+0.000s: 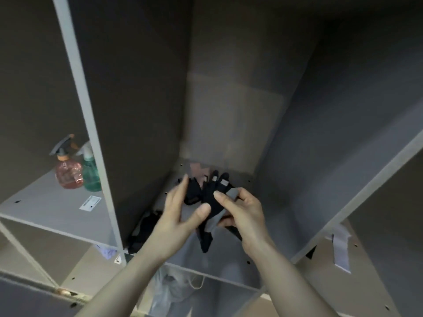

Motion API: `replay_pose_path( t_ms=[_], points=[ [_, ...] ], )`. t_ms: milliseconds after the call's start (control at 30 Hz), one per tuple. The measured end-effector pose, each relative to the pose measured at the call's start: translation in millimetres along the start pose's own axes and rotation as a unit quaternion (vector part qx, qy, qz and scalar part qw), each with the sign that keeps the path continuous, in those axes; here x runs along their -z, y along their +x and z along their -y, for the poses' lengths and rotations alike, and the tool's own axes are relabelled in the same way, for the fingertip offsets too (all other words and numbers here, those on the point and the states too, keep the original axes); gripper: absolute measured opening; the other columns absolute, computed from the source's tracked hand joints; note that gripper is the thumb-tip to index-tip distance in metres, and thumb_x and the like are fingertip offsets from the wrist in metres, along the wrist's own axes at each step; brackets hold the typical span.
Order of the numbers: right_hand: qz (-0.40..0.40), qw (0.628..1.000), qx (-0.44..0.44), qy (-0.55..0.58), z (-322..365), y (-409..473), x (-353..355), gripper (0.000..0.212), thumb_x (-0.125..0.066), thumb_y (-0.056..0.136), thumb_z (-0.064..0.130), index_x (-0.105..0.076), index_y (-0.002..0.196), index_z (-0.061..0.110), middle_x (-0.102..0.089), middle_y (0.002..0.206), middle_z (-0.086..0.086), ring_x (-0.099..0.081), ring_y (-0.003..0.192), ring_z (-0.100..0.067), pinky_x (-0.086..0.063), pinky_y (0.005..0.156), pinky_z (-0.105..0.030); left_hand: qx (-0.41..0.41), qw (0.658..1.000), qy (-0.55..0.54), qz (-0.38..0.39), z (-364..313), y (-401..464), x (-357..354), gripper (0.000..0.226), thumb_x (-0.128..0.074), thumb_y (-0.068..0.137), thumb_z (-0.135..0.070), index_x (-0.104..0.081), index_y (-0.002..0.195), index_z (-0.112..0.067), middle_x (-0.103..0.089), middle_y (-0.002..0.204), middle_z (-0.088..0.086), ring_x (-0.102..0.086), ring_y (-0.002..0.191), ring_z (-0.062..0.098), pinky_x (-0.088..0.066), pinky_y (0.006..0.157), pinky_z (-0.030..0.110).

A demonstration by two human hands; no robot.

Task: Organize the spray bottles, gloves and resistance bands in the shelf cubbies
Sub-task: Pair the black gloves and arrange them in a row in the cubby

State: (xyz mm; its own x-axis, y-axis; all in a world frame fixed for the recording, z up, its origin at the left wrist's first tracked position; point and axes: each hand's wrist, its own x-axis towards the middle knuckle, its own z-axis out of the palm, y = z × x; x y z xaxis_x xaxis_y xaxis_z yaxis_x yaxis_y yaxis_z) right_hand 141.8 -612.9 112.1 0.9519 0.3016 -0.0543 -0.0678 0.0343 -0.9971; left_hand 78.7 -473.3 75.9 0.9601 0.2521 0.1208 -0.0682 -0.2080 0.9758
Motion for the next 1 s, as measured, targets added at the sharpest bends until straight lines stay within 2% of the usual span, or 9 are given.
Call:
replay_pose_path(
  t_ms=[67,167,267,333,533,633,833,933,1000],
  points=[
    [0.059,0.998,0.005,0.002,-3,8,2,0.005,-0.069,0.083,0.015,-0.064,0.081,0.014,-0.071,0.072,-0.003,-0.069,0.067,-0.015,-0.054,0.057,-0.025,0.021,0.984,-0.148,0.093,0,1,-21,0.1,-0.071,0.057,-0.071,-0.022,0.141,-0.048,-0.044,0.136,-0.034,-0.04,0.126,-0.015,-0.04,0.103,0.017],
    [0.089,0.995,0.038,-0.011,-11,29,8,0.017,-0.058,0.09,0.024,-0.069,0.099,0.014,-0.076,0.084,-0.005,-0.072,0.081,-0.014,-0.057,0.068,-0.025,0.086,0.93,-0.355,0.041,12,21,-38,0.073,-0.072,0.076,-0.039,-0.042,0.14,-0.02,-0.064,0.128,0.002,-0.06,0.118,0.018,-0.051,0.097,0.036],
    [-0.063,0.995,0.068,-0.023,-40,76,34,0.016,-0.056,0.093,0.022,-0.067,0.097,0.012,-0.075,0.085,-0.011,-0.072,0.082,-0.021,-0.056,0.063,-0.03,0.182,0.838,-0.514,-0.026,23,50,-38,0.048,-0.05,0.087,-0.026,-0.054,0.128,-0.001,-0.063,0.123,0.022,-0.062,0.112,0.036,-0.049,0.093,0.053],
    [-0.118,0.985,0.047,-0.118,-82,109,56,0.01,-0.059,0.091,0.018,-0.066,0.097,0.014,-0.073,0.096,-0.011,-0.068,0.093,-0.025,-0.053,0.077,-0.033,0.203,0.814,-0.543,-0.038,31,65,-29,0.049,-0.049,0.085,-0.029,-0.056,0.126,-0.002,-0.062,0.124,0.024,-0.063,0.109,0.038,-0.048,0.09,0.059],
    [0.032,0.865,-0.06,-0.497,-214,151,85,0.051,-0.064,0.086,0.026,-0.05,0.135,0.019,-0.046,0.145,-0.006,-0.04,0.135,-0.024,-0.033,0.108,-0.031,0.182,0.814,-0.55,-0.037,52,91,10,0.071,-0.082,0.063,-0.023,-0.058,0.127,-0.004,-0.06,0.127,0.022,-0.062,0.112,0.034,-0.049,0.095,0.051],
    [0.017,0.77,-0.068,-0.634,-228,151,84,0.06,-0.06,0.084,0.044,-0.044,0.139,0.027,-0.038,0.149,0.003,-0.033,0.137,-0.022,-0.034,0.108,-0.032,0.194,0.837,-0.507,-0.064,59,100,23,0.048,-0.068,0.076,-0.03,-0.064,0.116,-0.003,-0.069,0.11,0.019,-0.071,0.09,0.028,-0.06,0.077,0.039],
    [-0.088,0.775,-0.037,-0.625,-225,146,86,0.02,-0.058,0.088,0.024,-0.069,0.104,0.023,-0.068,0.101,-0.009,-0.064,0.09,-0.026,-0.05,0.07,-0.03,0.228,0.867,-0.424,-0.132,69,103,34,0.033,-0.062,0.085,-0.013,-0.062,0.115,-0.001,-0.067,0.107,0.021,-0.067,0.087,0.03,-0.055,0.082,0.044],
    [-0.155,0.891,-0.096,-0.417,-210,151,82,0.018,-0.055,0.091,0.021,-0.066,0.101,0.012,-0.07,0.102,-0.018,-0.064,0.089,-0.034,-0.048,0.07,-0.032,0.221,0.877,-0.406,-0.128,72,99,36,0.024,-0.057,0.089,-0.009,-0.061,0.112,-0.004,-0.07,0.097,0.018,-0.069,0.081,0.027,-0.056,0.079,0.042],
    [-0.207,0.942,-0.146,-0.22,-184,154,75,0.022,-0.055,0.093,0.019,-0.063,0.109,0.006,-0.065,0.114,-0.014,-0.059,0.097,-0.031,-0.044,0.082,-0.034,0.205,0.887,-0.396,-0.119,70,96,38,0.018,-0.056,0.089,-0.008,-0.062,0.106,-0.007,-0.072,0.09,0.015,-0.071,0.076,0.025,-0.057,0.077,0.041]
  ],
)
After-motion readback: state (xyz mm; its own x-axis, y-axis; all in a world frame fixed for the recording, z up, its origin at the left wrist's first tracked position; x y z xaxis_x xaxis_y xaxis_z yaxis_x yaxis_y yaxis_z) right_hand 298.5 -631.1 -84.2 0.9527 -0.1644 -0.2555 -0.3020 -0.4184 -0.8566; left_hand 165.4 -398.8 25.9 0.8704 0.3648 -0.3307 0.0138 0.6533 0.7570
